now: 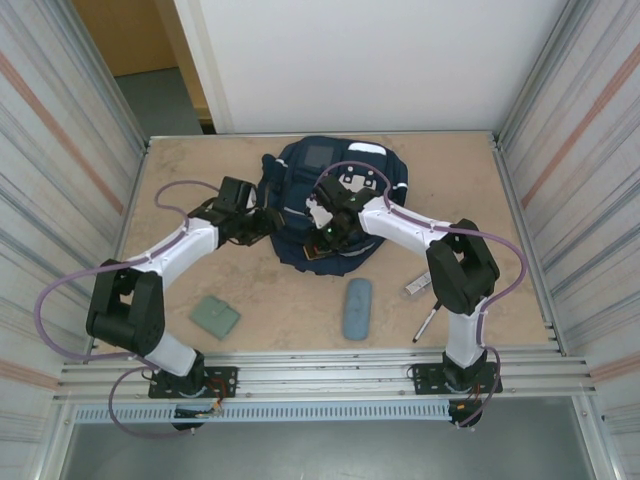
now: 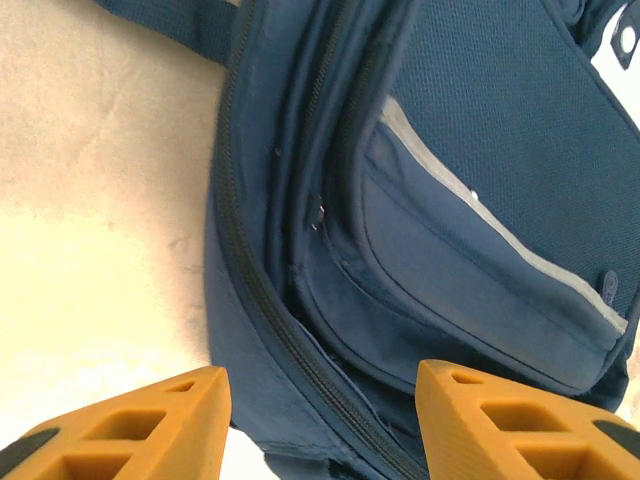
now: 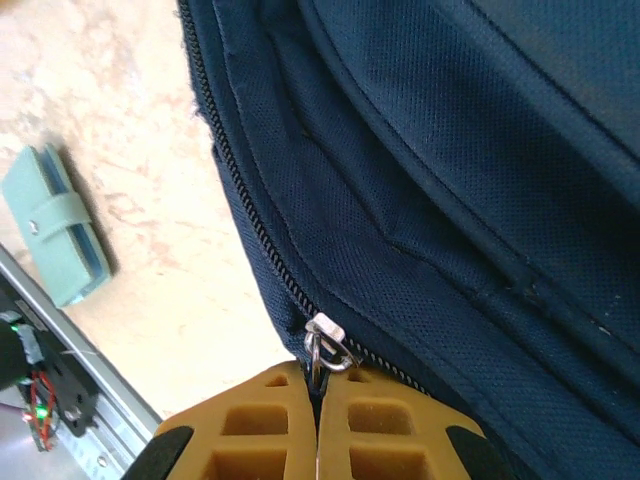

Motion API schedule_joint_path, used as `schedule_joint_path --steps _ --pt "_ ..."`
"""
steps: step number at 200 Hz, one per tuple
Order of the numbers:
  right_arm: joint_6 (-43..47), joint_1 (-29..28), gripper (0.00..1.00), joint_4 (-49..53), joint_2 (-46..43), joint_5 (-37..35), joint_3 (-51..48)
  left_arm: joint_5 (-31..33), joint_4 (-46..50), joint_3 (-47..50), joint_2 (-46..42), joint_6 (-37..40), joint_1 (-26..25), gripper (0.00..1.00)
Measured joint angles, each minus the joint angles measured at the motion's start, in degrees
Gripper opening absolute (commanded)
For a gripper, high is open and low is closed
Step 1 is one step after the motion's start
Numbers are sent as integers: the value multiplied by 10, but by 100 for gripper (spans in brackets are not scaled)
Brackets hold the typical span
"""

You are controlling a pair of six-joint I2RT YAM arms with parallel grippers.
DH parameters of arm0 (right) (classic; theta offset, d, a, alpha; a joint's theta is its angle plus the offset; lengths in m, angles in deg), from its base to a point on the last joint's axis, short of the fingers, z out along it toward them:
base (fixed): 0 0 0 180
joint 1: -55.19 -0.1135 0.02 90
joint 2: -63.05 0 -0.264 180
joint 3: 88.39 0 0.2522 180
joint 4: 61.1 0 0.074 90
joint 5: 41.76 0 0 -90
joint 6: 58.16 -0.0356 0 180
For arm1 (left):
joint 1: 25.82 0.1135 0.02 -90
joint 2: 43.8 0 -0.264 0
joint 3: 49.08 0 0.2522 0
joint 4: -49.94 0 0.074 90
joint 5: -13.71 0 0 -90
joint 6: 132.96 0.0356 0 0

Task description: Pack books, pencil case, and school supplies into a backpack

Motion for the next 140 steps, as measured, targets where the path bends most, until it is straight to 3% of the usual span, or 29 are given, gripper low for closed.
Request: schedule_joint_path --steps 24,37,44,62,100,140 --pt "-11 -1 0 -15 4 13 11 3 -8 0 6 -21 -16 50" --pt "-15 -2 0 -19 9 17 19 6 -21 0 21 -31 -16 43" --pt "-15 -3 0 -21 12 19 20 8 -27 0 31 -36 -15 35" --pt "-15 -7 0 -18 17 21 20 13 -34 -1 63 -44 -11 0" --pt "-17 -7 0 -27 3 13 -40 3 -37 -1 81 -42 -5 0" --pt "-18 31 0 -38 -77 2 -148 -6 -39 11 64 -38 0 0"
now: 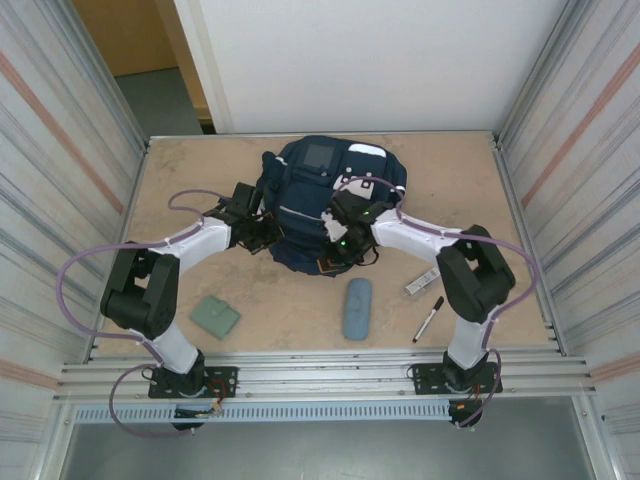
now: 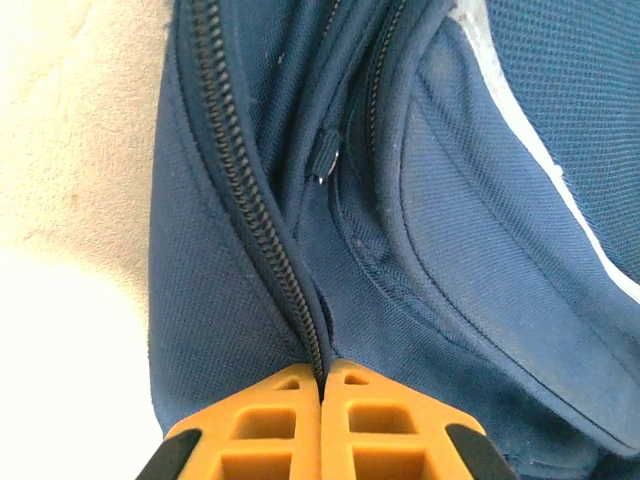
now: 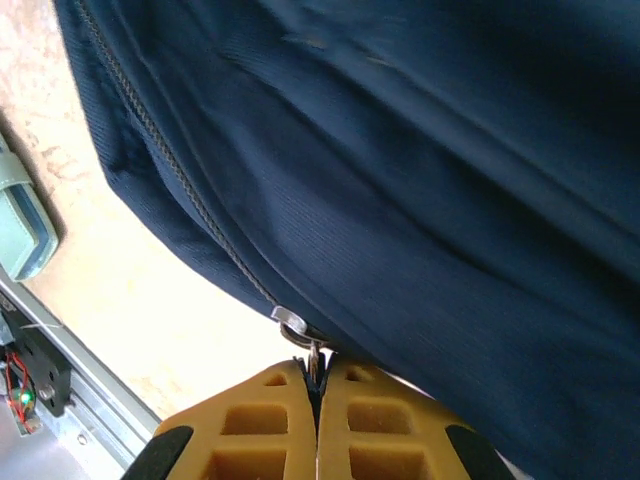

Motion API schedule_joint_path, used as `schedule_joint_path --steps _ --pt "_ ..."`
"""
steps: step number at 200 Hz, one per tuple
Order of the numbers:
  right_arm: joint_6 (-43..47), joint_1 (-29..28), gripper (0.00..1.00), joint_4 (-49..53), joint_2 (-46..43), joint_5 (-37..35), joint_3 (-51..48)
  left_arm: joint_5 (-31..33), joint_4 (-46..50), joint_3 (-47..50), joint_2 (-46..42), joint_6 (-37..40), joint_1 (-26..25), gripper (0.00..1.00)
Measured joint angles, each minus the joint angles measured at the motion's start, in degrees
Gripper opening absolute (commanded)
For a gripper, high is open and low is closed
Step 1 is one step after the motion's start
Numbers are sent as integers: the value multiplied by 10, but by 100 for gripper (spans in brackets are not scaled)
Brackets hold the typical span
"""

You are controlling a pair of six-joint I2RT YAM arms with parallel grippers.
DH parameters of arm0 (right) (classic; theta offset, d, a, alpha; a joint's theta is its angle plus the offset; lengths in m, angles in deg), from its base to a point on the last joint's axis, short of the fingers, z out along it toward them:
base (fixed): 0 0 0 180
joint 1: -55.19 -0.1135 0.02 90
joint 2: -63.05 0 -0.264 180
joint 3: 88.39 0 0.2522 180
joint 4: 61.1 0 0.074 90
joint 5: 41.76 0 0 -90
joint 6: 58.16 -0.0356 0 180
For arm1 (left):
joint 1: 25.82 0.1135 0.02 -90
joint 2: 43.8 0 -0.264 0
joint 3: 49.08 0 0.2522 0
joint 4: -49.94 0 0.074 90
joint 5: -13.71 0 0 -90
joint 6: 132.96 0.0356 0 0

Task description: Pack books, pencil case, and school supplies into a backpack

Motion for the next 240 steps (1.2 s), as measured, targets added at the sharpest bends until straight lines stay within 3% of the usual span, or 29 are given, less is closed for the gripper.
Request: schedule_joint_path --steps 28,73,97,118,137,150,157,185,240 --pt "4 49 0 1 -53 -12 -40 -13 -6 18 -14 10 20 0" --pt "21 99 0 20 -67 -74 -73 -14 -7 28 -37 40 79 0" --pt "23 94 0 14 -67 -101 -73 -10 28 -11 -20 73 117 0" --pt "31 54 0 9 -67 -127 -62 3 60 -73 11 111 126 0" --pt "39 13 0 11 -62 -150 -35 15 79 -124 39 137 135 17" --pt "44 -7 0 14 -52 -157 -12 25 79 -132 41 140 138 35" --pt "46 -12 0 15 -46 -158 -4 32 86 -130 37 136 139 40" --pt "50 -14 0 27 -30 -156 6 53 96 -71 -13 88 124 49" --pt "50 -34 0 31 -26 -141 15 84 98 20 -100 -5 -8 55"
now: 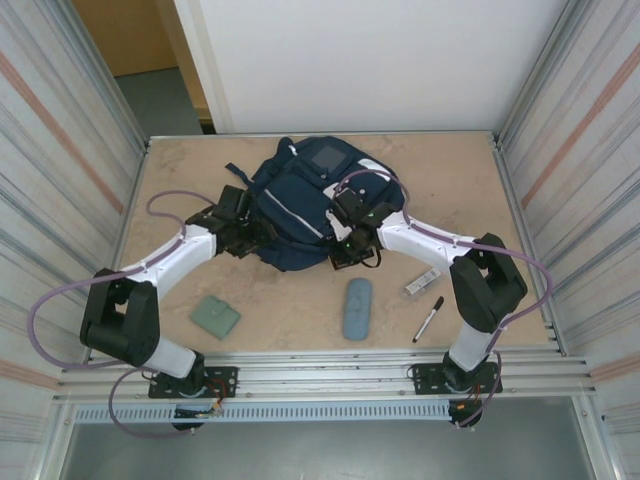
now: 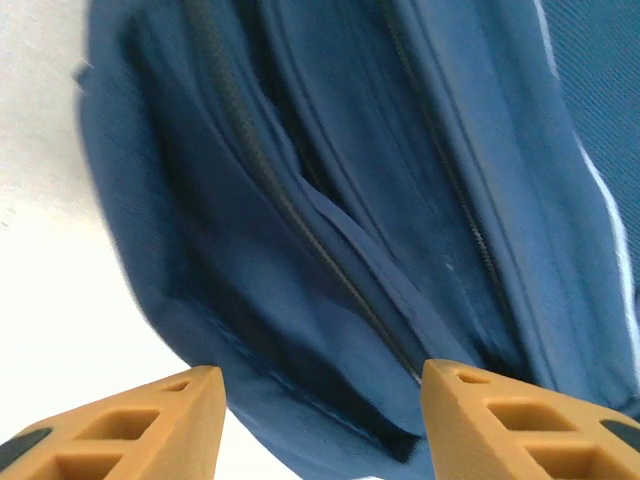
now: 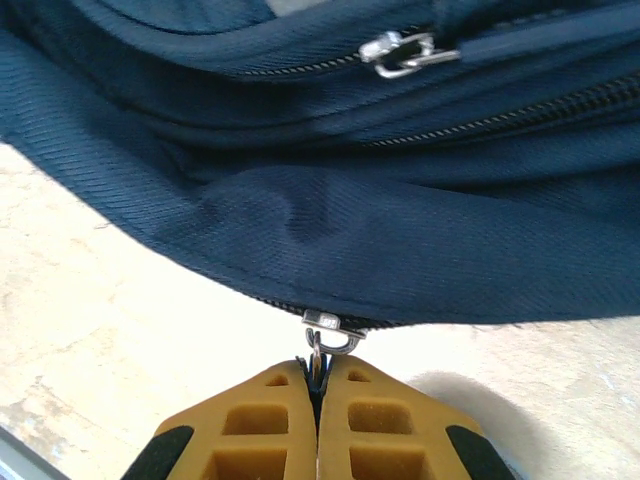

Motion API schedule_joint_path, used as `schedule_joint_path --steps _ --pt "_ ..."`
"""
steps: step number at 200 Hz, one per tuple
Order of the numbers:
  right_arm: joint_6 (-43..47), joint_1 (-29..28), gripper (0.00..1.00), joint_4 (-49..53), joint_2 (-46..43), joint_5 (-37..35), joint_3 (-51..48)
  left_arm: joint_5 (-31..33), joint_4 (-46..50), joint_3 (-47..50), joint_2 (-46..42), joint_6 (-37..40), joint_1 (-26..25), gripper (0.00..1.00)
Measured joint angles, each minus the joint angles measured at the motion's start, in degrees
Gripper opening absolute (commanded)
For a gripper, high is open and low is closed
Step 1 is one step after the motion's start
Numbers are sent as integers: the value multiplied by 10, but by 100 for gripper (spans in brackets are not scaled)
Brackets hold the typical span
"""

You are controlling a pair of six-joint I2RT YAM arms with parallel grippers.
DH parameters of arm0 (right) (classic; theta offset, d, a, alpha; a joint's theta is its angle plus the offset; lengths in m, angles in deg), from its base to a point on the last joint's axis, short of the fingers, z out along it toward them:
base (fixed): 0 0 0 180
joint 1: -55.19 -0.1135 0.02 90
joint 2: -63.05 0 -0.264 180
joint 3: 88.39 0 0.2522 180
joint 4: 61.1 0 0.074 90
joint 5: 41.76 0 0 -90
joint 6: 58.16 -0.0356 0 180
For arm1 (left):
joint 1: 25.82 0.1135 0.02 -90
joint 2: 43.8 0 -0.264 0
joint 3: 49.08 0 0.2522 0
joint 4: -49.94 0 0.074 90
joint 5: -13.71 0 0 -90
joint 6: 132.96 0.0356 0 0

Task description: Pack books, pencil case, and school supplies into a backpack

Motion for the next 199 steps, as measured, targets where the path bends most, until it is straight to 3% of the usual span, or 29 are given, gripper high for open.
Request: schedule_joint_path --steps 40,53,60,79,118,156,199 --pt "0 -24 0 -11 0 17 4 29 -26 -1 10 -38 -23 55" --pt "0 -27 0 -16 0 22 3 45 -31 -1 22 -48 -31 51" --pt "0 -28 0 -17 0 24 3 53 -34 -1 28 -54 -36 43" --pt "0 -28 0 -19 0 27 0 69 -47 0 41 -63 -44 0" --pt "0 -6 0 -42 -1 23 -37 84 -64 25 33 -61 -44 0" --pt "-2 93 10 -90 -5 12 -119 60 -73 42 6 -54 -26 0" --pt "0 167 35 -141 -22 21 -153 35 -92 43 2 -34 -25 1"
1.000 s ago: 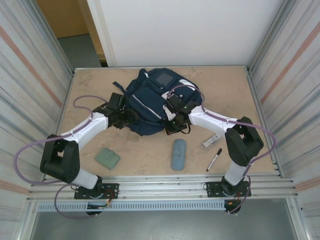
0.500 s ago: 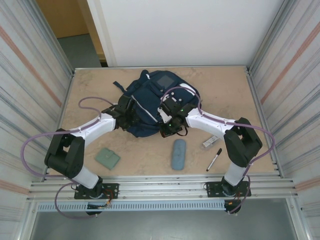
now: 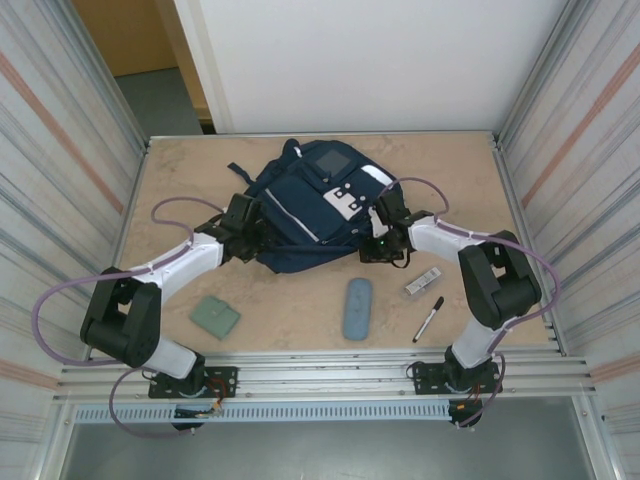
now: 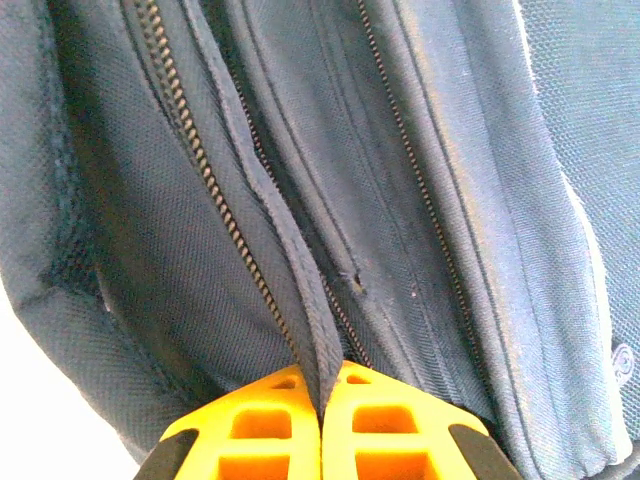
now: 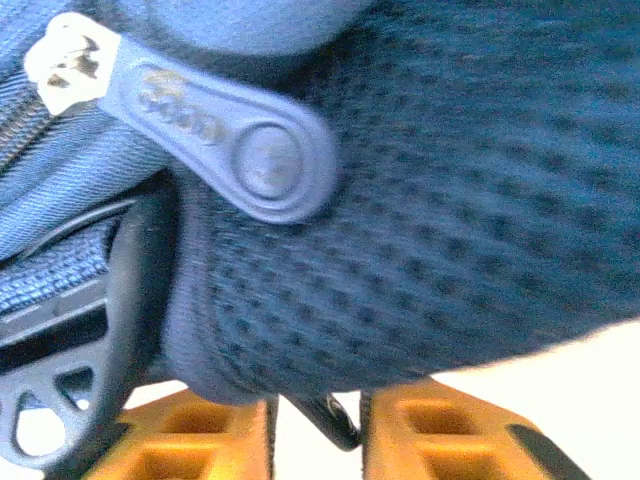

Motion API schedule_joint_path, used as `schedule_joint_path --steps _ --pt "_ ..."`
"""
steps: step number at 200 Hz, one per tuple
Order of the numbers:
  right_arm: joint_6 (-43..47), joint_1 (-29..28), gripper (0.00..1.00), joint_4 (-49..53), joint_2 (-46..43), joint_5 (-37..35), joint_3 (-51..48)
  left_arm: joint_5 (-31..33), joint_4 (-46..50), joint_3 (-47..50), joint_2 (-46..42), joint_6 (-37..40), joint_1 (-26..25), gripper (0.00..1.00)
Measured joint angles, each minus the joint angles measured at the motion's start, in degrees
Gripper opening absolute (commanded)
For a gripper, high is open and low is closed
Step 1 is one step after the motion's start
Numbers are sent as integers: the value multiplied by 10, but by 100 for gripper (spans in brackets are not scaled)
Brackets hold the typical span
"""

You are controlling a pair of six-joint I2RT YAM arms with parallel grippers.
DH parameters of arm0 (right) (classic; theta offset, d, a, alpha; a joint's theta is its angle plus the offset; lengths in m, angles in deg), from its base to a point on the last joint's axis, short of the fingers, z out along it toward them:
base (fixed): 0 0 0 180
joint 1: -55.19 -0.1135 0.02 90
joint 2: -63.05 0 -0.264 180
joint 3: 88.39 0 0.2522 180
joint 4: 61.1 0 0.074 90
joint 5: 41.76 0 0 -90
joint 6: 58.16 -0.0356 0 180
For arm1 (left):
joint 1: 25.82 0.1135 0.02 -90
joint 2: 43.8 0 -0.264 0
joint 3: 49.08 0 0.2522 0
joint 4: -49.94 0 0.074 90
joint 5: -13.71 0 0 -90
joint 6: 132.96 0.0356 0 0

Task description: Pack books, pencil case, and school supplies into a backpack

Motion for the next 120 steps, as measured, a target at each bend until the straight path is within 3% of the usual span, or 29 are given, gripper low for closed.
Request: schedule_joint_path --steps 39,52,70,75,83,90,120 --pt "0 13 43 -8 -79 -38 -51 44 -11 1 -2 21 -33 37" --pt "-2 13 44 -6 -129 -64 -67 84 -1 -7 -2 32 -72 38" --pt "-18 13 53 2 -214 -111 -85 110 3 -17 -3 44 -120 38" --pt "-26 13 61 7 -236 -127 -89 111 -1 -17 -5 46 -130 38" --pt "-51 12 86 22 -277 -162 -95 112 -5 -17 -5 50 -140 37" --pt "-73 11 100 43 -309 -196 -98 112 -12 -15 -5 51 -148 37" --pt "-171 14 99 141 -447 -313 -117 122 -27 -12 13 52 -189 37"
